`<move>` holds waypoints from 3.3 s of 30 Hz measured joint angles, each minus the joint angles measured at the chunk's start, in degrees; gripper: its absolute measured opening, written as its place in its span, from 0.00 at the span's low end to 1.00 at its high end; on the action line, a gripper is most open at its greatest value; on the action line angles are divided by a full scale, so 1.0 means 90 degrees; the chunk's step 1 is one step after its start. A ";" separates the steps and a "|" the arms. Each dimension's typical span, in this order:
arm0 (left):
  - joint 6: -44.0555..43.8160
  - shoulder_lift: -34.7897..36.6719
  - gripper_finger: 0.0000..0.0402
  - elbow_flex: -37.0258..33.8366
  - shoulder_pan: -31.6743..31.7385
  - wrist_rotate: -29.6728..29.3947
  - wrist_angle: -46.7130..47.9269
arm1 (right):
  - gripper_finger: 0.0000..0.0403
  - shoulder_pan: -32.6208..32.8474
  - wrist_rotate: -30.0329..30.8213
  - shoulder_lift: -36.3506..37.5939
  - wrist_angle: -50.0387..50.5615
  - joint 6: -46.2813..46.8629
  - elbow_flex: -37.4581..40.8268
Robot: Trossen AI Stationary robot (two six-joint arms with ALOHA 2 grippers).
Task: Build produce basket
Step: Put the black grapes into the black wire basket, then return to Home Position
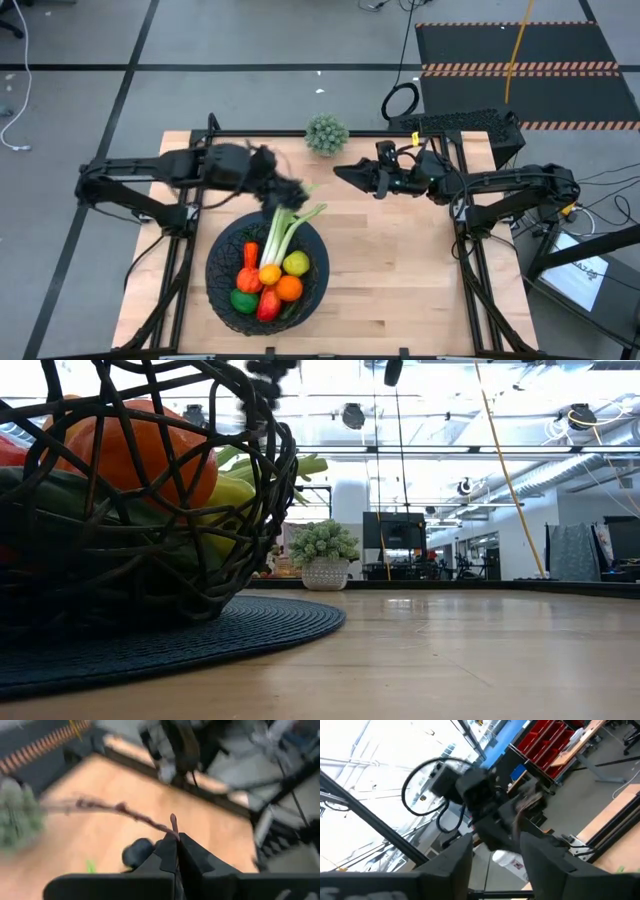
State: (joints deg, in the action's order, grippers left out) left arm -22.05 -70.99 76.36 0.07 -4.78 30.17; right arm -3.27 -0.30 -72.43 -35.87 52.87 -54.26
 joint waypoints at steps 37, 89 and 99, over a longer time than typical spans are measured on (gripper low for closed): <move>-0.1804 0.1053 0.01 -0.1984 -0.3338 -0.0060 0.2029 | 0.41 0.0000 0.0001 0.0026 0.0206 0.0004 0.0000; 0.1523 0.1575 0.01 -0.2702 -0.0853 -0.0483 -0.2161 | 0.00 -0.0265 -0.1539 0.2369 0.3939 -0.5157 0.0007; 0.1745 0.3340 0.01 -0.4533 -0.0776 -0.0400 -0.3337 | 0.00 -0.0224 -0.1106 0.2307 0.3741 -0.5495 0.0289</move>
State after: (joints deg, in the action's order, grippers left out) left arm -6.35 -40.94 35.56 -6.92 -8.38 0.14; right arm -5.29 -10.25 -51.68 -2.21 3.41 -51.66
